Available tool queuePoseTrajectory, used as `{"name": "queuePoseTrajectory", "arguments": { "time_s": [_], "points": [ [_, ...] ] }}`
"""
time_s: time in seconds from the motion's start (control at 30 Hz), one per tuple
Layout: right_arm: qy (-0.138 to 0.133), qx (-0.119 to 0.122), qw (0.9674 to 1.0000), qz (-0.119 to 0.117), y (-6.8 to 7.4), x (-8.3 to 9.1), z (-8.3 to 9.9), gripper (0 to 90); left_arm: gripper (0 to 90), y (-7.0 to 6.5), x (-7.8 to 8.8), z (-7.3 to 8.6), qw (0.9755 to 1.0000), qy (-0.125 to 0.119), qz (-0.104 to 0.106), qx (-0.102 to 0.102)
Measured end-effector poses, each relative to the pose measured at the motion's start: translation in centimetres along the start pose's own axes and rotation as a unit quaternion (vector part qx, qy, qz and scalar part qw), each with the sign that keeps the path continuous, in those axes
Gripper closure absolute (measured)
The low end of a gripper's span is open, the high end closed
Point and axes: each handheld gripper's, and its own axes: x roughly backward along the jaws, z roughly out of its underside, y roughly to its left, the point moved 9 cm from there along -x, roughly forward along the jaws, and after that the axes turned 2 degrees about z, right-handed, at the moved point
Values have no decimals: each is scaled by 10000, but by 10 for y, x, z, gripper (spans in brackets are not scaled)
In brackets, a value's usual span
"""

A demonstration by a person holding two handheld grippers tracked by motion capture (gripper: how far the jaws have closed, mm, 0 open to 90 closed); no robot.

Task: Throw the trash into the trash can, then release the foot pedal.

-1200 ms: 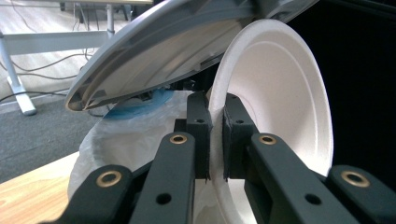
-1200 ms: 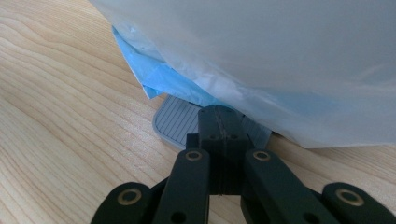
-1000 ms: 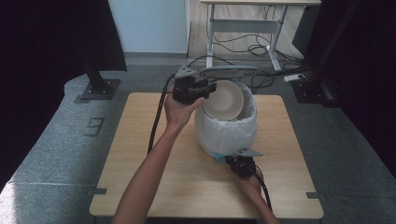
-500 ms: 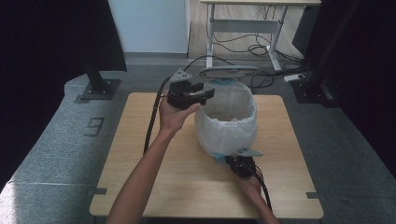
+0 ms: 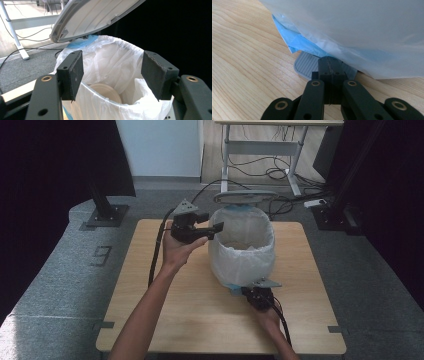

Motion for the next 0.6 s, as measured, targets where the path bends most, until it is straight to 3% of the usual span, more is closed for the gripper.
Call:
{"name": "queuePoseTrajectory", "arguments": {
  "time_s": [0.5,0.6],
  "points": [
    [-5,-75,9999,-87,-1,0,0,890,326,7,15,17,9999,56,-115,-21],
    [-8,-101,9999,-136,0,0,0,853,326,8,19,21,9999,52,-123,-28]
  ]
}}
